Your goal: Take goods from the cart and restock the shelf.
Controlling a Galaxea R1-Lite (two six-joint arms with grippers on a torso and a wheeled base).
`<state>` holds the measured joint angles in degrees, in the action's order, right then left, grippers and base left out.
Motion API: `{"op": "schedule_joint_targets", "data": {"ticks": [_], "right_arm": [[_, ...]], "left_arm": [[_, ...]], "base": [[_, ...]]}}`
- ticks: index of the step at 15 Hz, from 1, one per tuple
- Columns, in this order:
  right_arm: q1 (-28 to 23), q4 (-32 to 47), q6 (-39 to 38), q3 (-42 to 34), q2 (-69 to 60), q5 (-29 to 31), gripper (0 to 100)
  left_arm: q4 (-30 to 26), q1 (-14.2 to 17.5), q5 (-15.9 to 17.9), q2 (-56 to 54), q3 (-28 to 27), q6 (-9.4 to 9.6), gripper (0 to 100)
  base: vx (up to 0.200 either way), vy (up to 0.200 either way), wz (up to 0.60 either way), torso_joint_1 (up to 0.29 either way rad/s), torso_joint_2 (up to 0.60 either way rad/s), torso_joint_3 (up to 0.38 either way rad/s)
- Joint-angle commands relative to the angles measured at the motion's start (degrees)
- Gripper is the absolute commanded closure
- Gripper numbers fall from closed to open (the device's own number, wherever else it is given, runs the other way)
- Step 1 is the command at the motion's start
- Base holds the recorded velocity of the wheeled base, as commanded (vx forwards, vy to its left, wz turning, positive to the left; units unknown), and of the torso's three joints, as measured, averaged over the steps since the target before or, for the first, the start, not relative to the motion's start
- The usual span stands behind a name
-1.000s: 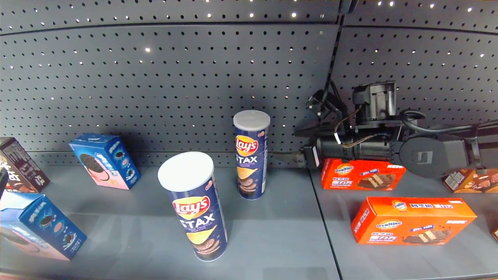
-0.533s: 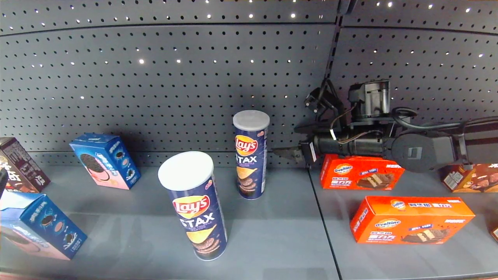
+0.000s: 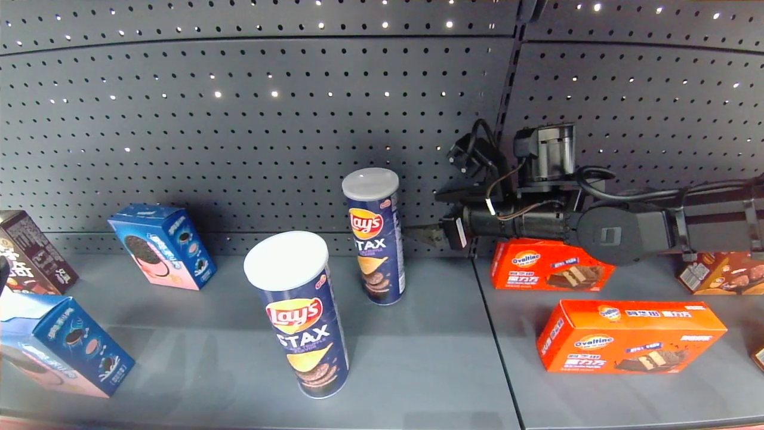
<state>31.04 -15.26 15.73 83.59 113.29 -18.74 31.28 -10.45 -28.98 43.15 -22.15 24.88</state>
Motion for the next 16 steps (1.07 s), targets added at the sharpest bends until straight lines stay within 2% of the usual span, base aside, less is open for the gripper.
{"op": "schedule_joint_targets", "data": {"ticks": [1, 7, 16], "right_arm": [[0.7, 0.1, 0.0, 0.8, 0.9, 0.1, 0], [0.7, 0.2, 0.0, 0.3, 0.3, 1.0, 0], [-1.9, 0.0, 0.0, -5.5, -3.2, 2.2, 0]], "left_arm": [[0.0, 0.0, 0.0, -0.1, 0.0, -0.01, 0], [0.0, 0.0, 0.0, -0.8, 0.1, -0.01, 0], [0.0, 0.0, 0.1, -1.0, 0.1, -0.01, 0]], "base": [[0.000, 0.000, 0.00, 0.000, 0.00, 0.000], [0.000, 0.000, 0.00, 0.000, 0.00, 0.000], [0.000, 0.000, 0.00, 0.000, 0.00, 0.000]]}}
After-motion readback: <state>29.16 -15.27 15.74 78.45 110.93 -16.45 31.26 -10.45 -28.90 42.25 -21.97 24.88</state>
